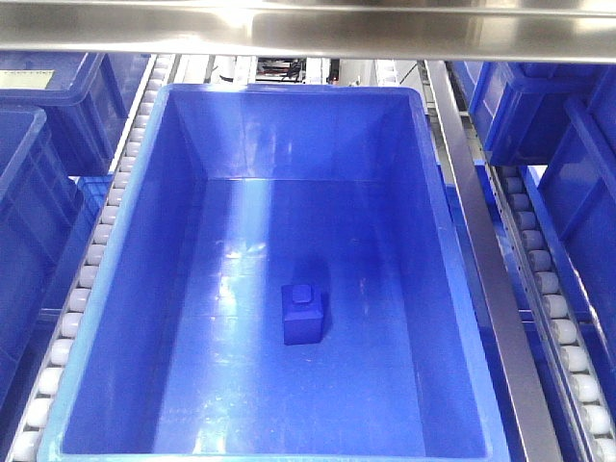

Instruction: Pour parts from conveyor to right shelf

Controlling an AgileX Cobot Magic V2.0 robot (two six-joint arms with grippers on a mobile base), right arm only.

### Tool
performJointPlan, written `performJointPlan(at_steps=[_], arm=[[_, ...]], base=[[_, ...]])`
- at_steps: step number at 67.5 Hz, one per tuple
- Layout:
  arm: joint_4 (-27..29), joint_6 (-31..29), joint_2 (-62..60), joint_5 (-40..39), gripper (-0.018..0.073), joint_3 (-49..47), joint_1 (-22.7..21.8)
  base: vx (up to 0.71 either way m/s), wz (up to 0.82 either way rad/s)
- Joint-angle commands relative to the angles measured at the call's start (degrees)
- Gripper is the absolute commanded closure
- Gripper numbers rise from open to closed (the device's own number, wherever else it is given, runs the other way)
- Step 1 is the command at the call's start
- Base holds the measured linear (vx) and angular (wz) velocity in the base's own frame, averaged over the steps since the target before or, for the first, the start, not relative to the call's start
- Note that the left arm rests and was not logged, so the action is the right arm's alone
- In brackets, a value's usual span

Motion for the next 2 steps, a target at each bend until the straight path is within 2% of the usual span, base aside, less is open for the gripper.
performJointPlan(at_steps=[1,2], arm=[[-0.4,-0.2,-1.0,-4.2,0.0570,0.0,0.1],[-0.4,-0.2,-1.0,-4.2,0.0570,0.0,0.1]], base=[[0.00,0.00],[0.00,0.00]])
